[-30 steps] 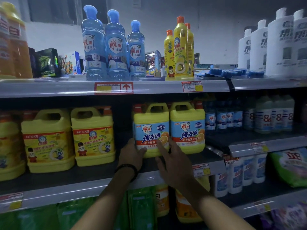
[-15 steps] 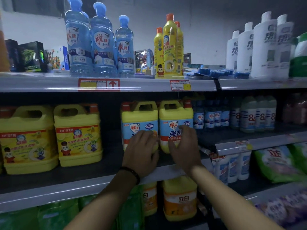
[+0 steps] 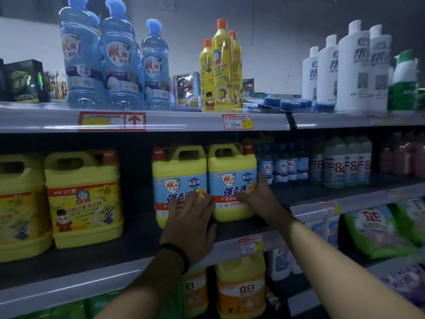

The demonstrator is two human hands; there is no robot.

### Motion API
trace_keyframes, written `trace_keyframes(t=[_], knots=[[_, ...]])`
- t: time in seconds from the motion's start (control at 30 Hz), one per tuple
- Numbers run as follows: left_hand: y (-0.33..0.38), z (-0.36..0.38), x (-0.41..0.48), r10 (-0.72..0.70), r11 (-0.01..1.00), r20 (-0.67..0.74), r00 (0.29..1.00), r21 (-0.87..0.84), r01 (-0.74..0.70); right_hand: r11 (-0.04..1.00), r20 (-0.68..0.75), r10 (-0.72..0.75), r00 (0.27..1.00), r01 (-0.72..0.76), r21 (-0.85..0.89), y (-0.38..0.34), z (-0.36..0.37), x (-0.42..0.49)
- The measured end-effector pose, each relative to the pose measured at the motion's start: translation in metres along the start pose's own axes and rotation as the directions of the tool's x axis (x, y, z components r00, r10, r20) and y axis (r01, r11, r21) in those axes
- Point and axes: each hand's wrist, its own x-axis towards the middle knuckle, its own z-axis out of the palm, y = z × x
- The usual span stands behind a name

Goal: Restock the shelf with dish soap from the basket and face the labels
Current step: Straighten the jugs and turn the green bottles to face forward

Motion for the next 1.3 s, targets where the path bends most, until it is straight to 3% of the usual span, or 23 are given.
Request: trace_keyframes(t=[0.2, 0.3, 0.4, 0.53, 0.6, 0.7, 0.77, 0.93, 1.07, 1.3], knots=[[-0.001, -0.002, 0.003, -0.013, 1.000, 0.044, 0.999, -0.025, 0.014, 1.000, -0.047, -0.004, 0.999, 0.003, -0.019, 0.027, 0.002, 0.018], [-0.001, -0.003, 0.003, -0.014, 0.999, 0.047, 0.999, -0.040, 0.016, 0.993, -0.211, -0.046, 0.976, 0.021, -0.120, 0.024, 0.015, 0.004], [-0.001, -0.004, 0.002, 0.006, 1.000, 0.046, 0.999, -0.025, -0.005, 0.963, -0.397, -0.124, 0.909, 0.014, -0.271, -0.005, 0.028, -0.038], [-0.001, -0.006, 0.001, 0.024, 0.999, 0.040, 0.999, -0.030, -0.022, 0.949, -0.580, -0.211, 0.787, 0.023, -0.313, -0.010, 0.044, -0.059], [-0.001, -0.005, 0.001, 0.022, 0.999, 0.043, 0.999, -0.036, -0.020, 0.945, -0.561, -0.243, 0.791, 0.064, -0.319, -0.008, 0.050, -0.063], [0.000, -0.007, 0.001, 0.005, 0.998, 0.032, 0.999, -0.063, -0.003, 0.944, -0.339, -0.310, 0.888, 0.244, -0.222, 0.001, 0.053, -0.070], [0.000, -0.008, 0.000, -0.018, 0.996, 0.006, 1.000, -0.090, 0.018, 0.917, -0.230, -0.363, 0.903, 0.304, -0.257, 0.007, 0.051, -0.070], [0.001, -0.010, -0.003, 0.012, 0.996, -0.034, 0.999, -0.093, -0.015, 0.907, -0.286, -0.353, 0.891, 0.250, -0.340, 0.016, 0.032, -0.053], [0.001, -0.009, -0.002, 0.060, 0.998, -0.056, 0.997, -0.033, -0.062, 0.912, -0.151, -0.316, 0.937, 0.256, -0.321, 0.020, 0.025, -0.042], [-0.001, 0.002, 0.005, 0.122, 0.992, 0.040, 0.992, 0.030, -0.123, 0.880, -0.281, -0.295, 0.913, 0.146, -0.451, 0.024, 0.054, -0.043]])
